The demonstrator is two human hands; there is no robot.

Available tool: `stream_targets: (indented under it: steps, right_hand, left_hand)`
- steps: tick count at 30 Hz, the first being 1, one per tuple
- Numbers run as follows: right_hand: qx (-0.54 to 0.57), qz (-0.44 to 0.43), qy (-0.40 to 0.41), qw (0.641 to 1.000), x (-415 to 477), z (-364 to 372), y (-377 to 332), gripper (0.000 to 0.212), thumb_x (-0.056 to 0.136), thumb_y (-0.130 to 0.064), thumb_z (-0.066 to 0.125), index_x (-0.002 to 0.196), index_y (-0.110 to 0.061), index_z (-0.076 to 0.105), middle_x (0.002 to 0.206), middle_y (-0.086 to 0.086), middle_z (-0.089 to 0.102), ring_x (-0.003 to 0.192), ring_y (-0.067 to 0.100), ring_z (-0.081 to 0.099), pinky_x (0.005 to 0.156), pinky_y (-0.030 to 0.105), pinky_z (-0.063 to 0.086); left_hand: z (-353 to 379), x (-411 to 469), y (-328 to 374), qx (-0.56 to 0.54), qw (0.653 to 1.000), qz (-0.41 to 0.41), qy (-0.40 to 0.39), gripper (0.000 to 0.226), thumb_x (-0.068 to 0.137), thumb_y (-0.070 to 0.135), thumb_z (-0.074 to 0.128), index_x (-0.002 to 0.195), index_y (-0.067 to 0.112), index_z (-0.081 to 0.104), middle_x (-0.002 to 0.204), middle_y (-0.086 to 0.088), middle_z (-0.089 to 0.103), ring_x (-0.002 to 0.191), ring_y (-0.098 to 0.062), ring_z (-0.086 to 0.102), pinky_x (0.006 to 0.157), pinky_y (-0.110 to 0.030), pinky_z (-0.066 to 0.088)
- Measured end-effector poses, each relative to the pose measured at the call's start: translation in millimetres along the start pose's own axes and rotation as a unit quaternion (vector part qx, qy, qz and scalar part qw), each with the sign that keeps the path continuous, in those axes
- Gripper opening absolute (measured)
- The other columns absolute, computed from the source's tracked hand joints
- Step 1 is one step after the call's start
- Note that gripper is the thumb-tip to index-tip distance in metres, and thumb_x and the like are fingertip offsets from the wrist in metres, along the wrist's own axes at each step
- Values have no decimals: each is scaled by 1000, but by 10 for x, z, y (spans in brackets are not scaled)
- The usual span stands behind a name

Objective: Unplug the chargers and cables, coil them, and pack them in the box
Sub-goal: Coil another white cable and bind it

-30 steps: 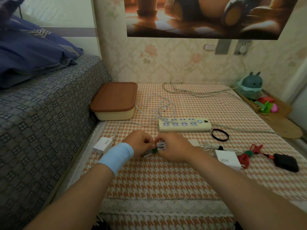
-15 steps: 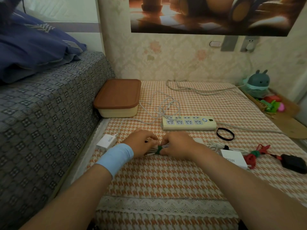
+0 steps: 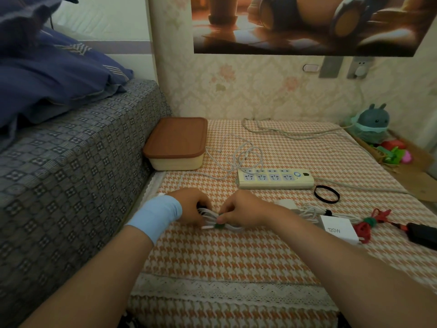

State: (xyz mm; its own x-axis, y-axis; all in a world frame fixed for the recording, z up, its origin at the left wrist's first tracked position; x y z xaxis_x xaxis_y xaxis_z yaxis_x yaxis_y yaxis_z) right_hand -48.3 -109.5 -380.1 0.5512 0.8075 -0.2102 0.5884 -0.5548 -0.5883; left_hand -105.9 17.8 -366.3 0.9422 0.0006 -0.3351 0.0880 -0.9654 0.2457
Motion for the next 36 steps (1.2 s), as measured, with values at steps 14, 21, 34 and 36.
stream_targets:
  steps: [14, 21, 34, 36]
  right_hand:
    - [-88, 35, 14, 995, 176, 1, -490, 34, 100, -33, 50, 126, -23, 70, 127, 1, 67, 111, 21, 61, 97, 39, 51]
    - [-163, 111, -188, 962, 224, 199, -479, 70, 74, -62, 78, 134, -34, 57, 130, -8, 55, 115, 20, 57, 96, 40, 52]
    - [-56, 119, -102, 986, 340, 400, -672, 38, 82, -41, 81, 79, -7, 65, 72, 7, 61, 59, 22, 60, 50, 27, 50]
    - [-2, 145, -101, 984, 295, 353, -664, 44, 82, -46, 80, 80, -4, 68, 73, 10, 66, 59, 24, 68, 53, 31, 59]
  left_hand:
    - [-242, -403, -567, -108, 971, -105, 184, 29, 97, 37, 55, 123, 28, 64, 137, 3, 55, 119, -19, 54, 96, -35, 48]
    - [44, -157, -907, 31, 979, -198, 22, 69, 86, 39, 66, 147, 38, 34, 155, -9, 25, 135, -35, 38, 106, -45, 43]
    - [-338, -345, -995, -199, 928, -189, 252, 44, 83, 22, 71, 125, 26, 63, 134, -9, 55, 102, -28, 62, 86, -39, 56]
    - [-345, -308, -900, -227, 925, -180, 245, 45, 84, 25, 72, 127, 24, 62, 133, -7, 58, 98, -24, 62, 82, -35, 55]
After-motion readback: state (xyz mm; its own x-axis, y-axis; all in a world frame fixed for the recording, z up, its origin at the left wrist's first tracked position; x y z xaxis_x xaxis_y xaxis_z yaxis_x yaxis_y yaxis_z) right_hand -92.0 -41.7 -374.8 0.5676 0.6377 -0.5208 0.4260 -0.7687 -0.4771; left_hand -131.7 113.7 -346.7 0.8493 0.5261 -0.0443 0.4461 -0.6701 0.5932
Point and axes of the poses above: each hand's wrist, its own x-axis towards the middle knuckle, its own z-axis out of the palm, y = z × x, the point moved 6 cm from there along x, towards the middle knuckle
